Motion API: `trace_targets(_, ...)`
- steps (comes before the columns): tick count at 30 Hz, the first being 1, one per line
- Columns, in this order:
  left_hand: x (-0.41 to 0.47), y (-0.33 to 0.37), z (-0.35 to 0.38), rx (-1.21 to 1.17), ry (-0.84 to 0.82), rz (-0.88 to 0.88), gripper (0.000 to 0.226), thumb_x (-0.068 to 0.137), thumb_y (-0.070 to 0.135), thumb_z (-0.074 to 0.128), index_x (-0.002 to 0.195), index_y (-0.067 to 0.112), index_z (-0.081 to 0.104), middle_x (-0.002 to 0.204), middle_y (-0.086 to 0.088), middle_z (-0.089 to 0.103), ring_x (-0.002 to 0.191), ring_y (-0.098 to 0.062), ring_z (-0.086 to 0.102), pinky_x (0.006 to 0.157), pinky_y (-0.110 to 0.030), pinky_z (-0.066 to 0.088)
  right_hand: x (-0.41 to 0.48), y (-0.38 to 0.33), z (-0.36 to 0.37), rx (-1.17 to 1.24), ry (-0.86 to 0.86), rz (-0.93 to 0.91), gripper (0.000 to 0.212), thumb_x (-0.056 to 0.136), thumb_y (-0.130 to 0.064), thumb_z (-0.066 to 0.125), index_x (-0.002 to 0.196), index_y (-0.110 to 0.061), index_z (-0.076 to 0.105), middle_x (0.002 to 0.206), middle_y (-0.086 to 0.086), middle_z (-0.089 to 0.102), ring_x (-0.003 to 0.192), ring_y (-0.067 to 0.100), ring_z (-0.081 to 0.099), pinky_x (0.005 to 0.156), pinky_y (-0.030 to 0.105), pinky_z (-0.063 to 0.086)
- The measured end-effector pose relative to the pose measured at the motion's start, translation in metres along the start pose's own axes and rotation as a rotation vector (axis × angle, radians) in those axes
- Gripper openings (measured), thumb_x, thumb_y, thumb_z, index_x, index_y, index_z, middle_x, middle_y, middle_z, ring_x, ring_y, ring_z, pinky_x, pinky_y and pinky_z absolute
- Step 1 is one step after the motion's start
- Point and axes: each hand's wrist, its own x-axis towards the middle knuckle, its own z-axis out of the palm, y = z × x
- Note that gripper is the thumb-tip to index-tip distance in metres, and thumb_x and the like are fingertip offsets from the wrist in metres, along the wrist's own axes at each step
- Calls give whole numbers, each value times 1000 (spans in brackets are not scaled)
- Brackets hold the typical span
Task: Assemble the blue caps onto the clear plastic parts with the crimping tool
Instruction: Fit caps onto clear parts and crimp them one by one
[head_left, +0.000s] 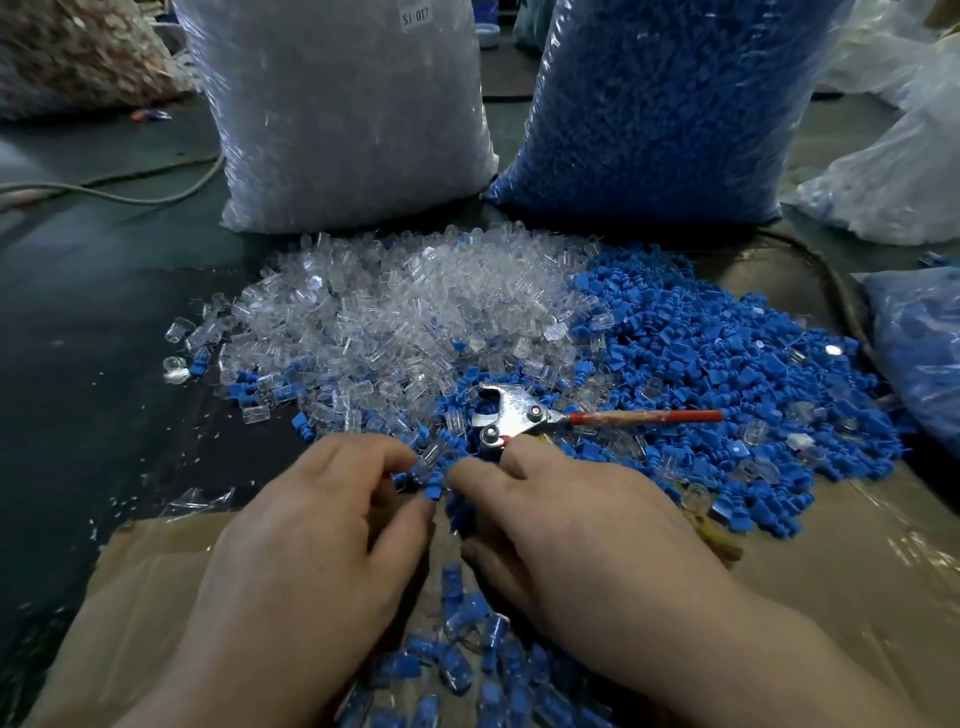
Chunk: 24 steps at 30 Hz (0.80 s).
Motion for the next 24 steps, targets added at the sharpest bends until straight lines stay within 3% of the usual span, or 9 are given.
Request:
trace_targets(4, 2, 2, 3, 129, -46, -18, 43, 76, 48, 65, 118, 43, 58, 102, 19, 53, 78, -8, 58, 60, -28, 43, 5, 1, 3, -55, -52, -11, 21, 100, -34, 42, 121, -33, 40, 90, -4, 33, 64, 16, 38, 47, 30, 27)
trace_targets(8, 4, 0, 4, 145, -95, 8, 33, 77, 46, 65, 108, 39, 70, 96, 18, 54, 79, -10, 59, 61, -26, 44, 5, 2, 4, -70, -66, -13, 15, 96, -22, 45, 106, -29, 38, 93, -3, 34, 62, 14, 38, 46, 32, 30)
trace_targets(12, 4, -1, 3, 94, -107, 22, 19, 76, 48, 63, 94, 40, 66, 92, 23, 52, 81, -2, 54, 63, -13, 34, 6, 1, 5, -83, -67, -29, 12, 97, -28, 46, 99, -31, 34, 88, -6, 32, 62, 11, 36, 44, 30, 23)
trace_targets(15, 4, 0, 3, 58, -88, 28, 10, 75, 42, 68, 81, 37, 61, 88, 21, 54, 81, -6, 56, 64, -24, 41, 5, 1, 7, -46, -36, -26, 14, 100, -35, 41, 90, -30, 32, 84, -9, 32, 63, 7, 34, 47, 29, 26)
trace_targets(19, 3, -1, 3, 59, -42, 27, 20, 72, 24, 81, 83, 34, 68, 87, 19, 61, 78, -3, 56, 67, -13, 39, 3, 1, 7, -1, 5, -30, 16, 100, -42, 35, 93, -28, 36, 84, -8, 35, 68, 13, 39, 55, 34, 41)
trace_targets(24, 3, -1, 4, -43, -26, 12, 25, 74, 16, 81, 86, 35, 71, 96, 23, 60, 90, 1, 57, 69, -10, 41, 3, 2, 7, -30, 10, -65, 26, 99, -49, 33, 105, -29, 48, 85, -7, 36, 67, 16, 39, 54, 31, 37)
